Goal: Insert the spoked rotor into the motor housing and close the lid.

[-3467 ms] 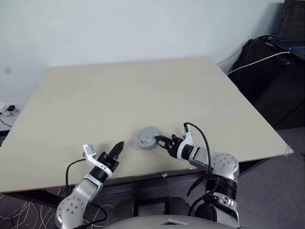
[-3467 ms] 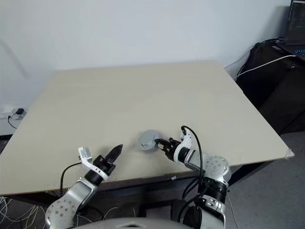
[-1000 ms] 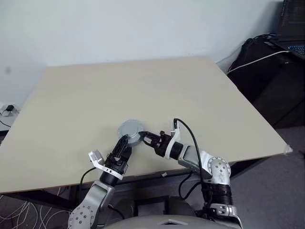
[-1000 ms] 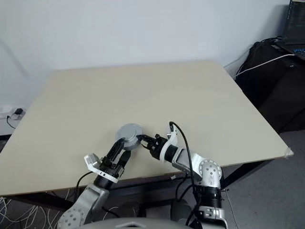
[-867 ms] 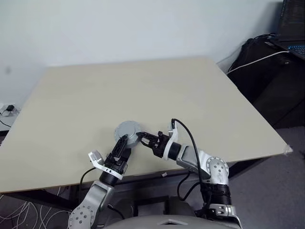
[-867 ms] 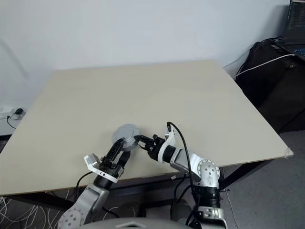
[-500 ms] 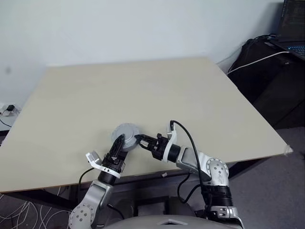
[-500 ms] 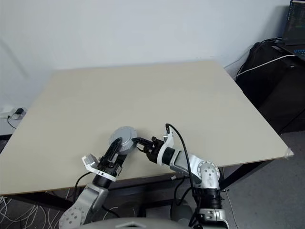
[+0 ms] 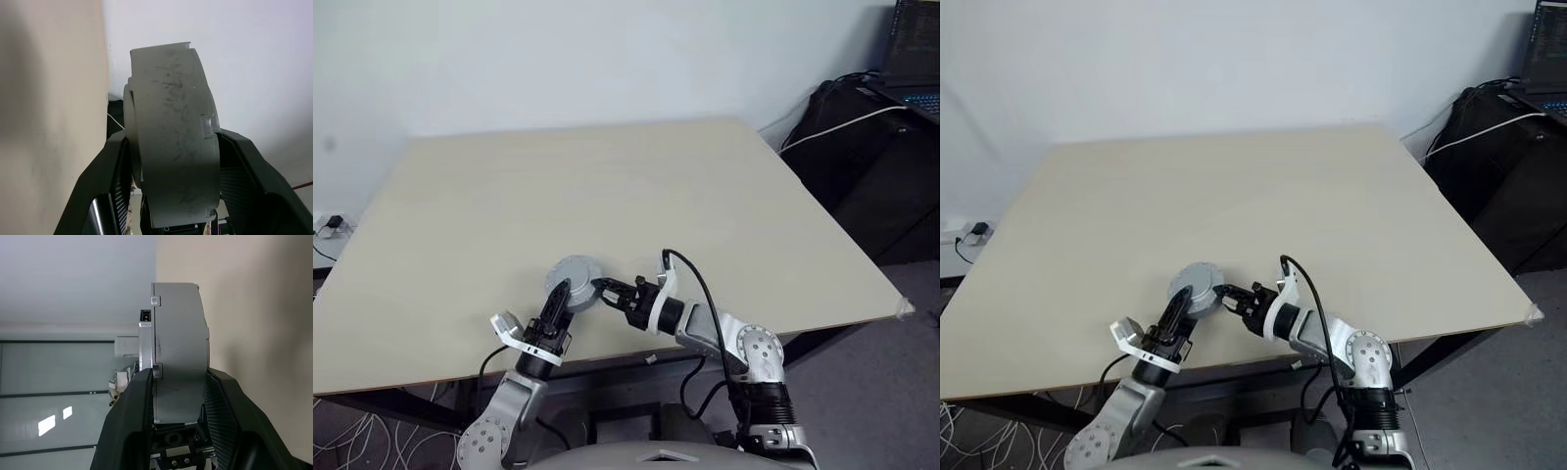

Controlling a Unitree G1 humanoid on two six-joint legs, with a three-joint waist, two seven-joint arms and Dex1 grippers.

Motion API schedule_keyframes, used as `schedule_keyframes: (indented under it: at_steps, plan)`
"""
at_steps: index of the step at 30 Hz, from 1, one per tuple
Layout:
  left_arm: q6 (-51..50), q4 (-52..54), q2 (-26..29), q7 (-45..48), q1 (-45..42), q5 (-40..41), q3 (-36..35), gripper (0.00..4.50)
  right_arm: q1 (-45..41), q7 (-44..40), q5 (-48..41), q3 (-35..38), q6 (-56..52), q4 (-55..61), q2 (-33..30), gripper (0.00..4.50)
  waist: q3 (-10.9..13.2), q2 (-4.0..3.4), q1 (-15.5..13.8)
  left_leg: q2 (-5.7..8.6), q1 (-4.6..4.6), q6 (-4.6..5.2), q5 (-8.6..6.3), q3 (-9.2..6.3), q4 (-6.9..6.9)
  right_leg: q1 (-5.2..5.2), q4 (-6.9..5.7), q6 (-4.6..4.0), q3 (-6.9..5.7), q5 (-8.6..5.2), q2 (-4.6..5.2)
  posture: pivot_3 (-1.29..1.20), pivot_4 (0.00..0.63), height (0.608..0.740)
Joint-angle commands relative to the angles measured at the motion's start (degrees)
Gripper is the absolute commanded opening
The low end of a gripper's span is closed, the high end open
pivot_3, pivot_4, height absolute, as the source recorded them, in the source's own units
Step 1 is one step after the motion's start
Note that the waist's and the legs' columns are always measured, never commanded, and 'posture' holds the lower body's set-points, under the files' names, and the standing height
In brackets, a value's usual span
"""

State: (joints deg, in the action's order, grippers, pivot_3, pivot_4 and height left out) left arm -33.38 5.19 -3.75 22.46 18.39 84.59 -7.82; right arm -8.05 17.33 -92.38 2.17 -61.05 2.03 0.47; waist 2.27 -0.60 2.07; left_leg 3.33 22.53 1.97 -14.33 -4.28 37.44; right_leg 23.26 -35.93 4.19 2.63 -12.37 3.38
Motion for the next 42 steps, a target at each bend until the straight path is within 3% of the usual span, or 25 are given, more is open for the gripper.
schedule_keyframes:
  at_steps: [1,10,11,16,21,31,35,42]
  plan:
    - [0.30,1.24,-2.93,-0.63,-1.04,-0.11,-0.58,2.14,-1.07,-1.56,0.92,0.90,3.30,3.78,0.83,1.57,0.00,0.00,0.00,0.00,0.00,0.00,0.00,0.00,0.01,0.00,0.00,0.01,0.00,0.01,0.00,0.00,0.000,0.740]
    - [1.18,2.53,-4.10,-1.59,-0.56,-0.60,-0.61,2.11,0.06,-1.49,3.03,2.17,6.41,4.96,0.14,4.39,-0.02,0.01,-0.03,0.00,0.00,0.01,0.00,0.00,0.08,0.01,0.00,0.11,0.01,0.02,0.00,0.00,0.000,0.740]
    - [1.65,2.77,-4.30,-1.88,-0.65,-0.80,-0.71,2.11,0.22,-1.67,5.15,1.89,7.03,5.79,-0.50,4.50,-0.02,0.01,-0.03,0.00,0.00,0.01,0.00,0.00,0.08,0.01,0.00,0.10,0.01,0.03,0.00,0.00,0.000,0.740]
    - [10.29,1.87,-6.50,-5.44,-5.16,-4.08,-3.85,2.11,1.88,-9.84,20.70,-1.23,12.51,12.26,-5.66,4.50,-0.03,0.03,-0.47,0.02,0.00,0.01,0.00,0.02,0.14,0.01,0.01,0.14,0.01,0.03,0.01,0.00,0.000,0.740]
    - [18.93,-1.92,-7.28,-10.58,-13.58,-8.11,-5.75,2.11,3.87,-19.63,39.36,-9.62,19.55,18.90,-13.74,4.50,-0.10,0.16,-1.39,0.01,0.01,-0.01,0.09,0.05,0.29,-0.10,0.00,0.23,-0.05,0.11,-0.02,0.00,0.000,0.740]
    - [25.39,-19.63,-5.67,-15.68,-29.49,-13.95,-10.87,2.11,9.77,-31.07,69.18,-18.38,42.21,17.46,-20.00,4.50,-0.17,0.76,-1.45,0.08,-0.60,0.09,0.04,0.11,0.32,-0.58,0.11,0.31,0.02,0.14,0.03,0.00,0.000,0.740]
    - [25.64,-24.64,-5.49,-15.25,-33.37,-14.86,-13.26,2.11,12.44,-32.41,76.67,-19.64,48.90,14.41,-20.33,4.50,-0.17,1.05,-1.83,0.07,-0.60,0.05,0.06,0.04,0.31,-0.60,0.12,0.33,-0.05,0.15,0.01,0.00,0.000,0.740]
    - [26.14,-30.58,-5.32,-16.24,-37.34,-17.37,-16.56,2.11,14.13,-34.40,78.64,-18.06,50.79,12.56,-17.09,4.50,-0.17,1.12,-2.12,0.08,-0.61,0.06,0.06,0.11,0.32,-0.75,0.09,0.33,0.05,0.16,0.01,0.00,0.000,0.740]
